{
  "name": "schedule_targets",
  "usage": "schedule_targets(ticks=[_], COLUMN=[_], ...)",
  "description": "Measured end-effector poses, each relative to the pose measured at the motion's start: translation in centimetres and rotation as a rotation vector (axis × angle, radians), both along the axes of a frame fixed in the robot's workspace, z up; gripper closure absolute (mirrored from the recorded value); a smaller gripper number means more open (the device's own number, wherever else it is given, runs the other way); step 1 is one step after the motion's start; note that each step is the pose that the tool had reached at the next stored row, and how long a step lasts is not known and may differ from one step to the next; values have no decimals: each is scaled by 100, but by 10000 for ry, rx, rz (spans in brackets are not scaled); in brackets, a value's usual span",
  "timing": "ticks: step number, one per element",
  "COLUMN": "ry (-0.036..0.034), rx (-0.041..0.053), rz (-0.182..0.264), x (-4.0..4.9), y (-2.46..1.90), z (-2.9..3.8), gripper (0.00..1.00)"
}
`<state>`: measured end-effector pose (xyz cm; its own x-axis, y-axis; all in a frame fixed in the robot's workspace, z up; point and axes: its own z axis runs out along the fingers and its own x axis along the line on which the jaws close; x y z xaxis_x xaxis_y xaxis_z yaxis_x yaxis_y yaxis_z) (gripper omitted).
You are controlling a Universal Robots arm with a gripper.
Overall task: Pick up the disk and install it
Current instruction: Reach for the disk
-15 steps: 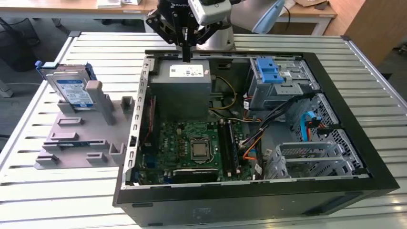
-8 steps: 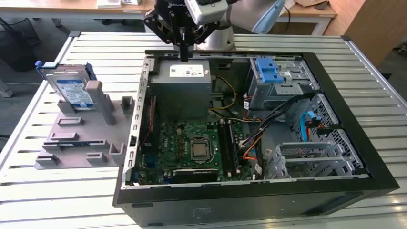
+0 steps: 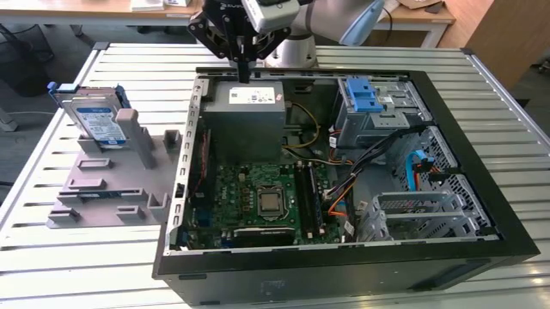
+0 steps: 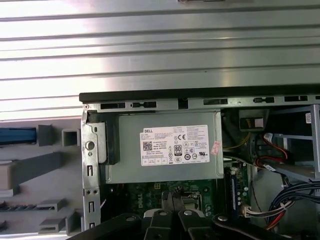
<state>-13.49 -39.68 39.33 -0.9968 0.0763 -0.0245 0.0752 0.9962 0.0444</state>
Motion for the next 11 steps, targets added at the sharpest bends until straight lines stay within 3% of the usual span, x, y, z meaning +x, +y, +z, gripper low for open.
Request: schedule_targets(ticks=[11], ry=[-1], rx=[1], rz=[0], x=[-128], y=[14], z=[-1], gripper=[89])
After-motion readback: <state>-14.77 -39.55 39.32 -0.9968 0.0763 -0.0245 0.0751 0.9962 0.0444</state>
